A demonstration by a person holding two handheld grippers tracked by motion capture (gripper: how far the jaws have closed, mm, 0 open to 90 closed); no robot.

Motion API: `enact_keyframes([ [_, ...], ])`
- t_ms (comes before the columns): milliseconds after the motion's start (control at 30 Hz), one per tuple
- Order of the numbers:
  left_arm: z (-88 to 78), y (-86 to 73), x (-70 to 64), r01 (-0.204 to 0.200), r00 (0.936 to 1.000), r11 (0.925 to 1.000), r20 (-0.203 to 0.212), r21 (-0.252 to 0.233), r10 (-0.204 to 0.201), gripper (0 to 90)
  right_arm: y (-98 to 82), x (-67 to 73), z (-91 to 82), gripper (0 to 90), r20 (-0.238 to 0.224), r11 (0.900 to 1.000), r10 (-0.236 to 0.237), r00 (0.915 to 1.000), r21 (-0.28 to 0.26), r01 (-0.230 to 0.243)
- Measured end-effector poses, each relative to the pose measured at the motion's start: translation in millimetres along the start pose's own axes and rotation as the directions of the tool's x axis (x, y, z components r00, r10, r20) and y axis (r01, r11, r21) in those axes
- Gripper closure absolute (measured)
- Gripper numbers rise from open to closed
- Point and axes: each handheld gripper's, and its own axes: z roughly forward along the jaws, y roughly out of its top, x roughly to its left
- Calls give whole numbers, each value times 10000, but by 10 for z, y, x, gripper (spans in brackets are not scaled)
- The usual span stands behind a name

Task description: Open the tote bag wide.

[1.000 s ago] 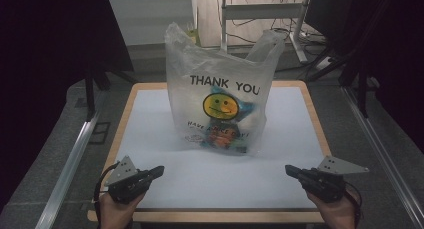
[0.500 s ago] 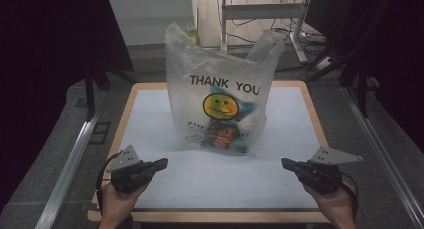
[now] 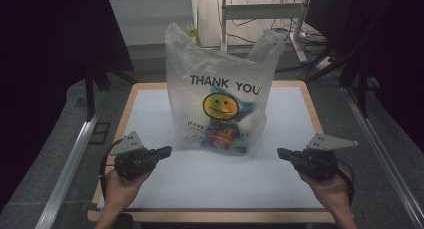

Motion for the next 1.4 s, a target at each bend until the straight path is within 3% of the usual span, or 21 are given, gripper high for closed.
enact_keyframes([
  [367, 90, 198, 88, 11, 9997, 10000, 257, 9, -11, 882, 287, -81, 57, 890, -147, 9997, 138, 9998, -188, -141],
  [500, 99, 279, 112, 8, 9999, 10000, 155, -4, -8, 891, 367, -95, 69, 891, -60, 9995, 201, 9998, -229, -202],
  [1000, 168, 553, 189, -174, 9992, 9995, 359, 265, 164, 887, 649, -124, 161, 879, -22, 9996, -259, 9997, -83, 259],
  [1400, 189, 720, 292, -283, 9995, 9995, 110, 132, 282, 890, 879, -174, 298, 891, 64, 9995, -285, 9996, -108, 286],
])
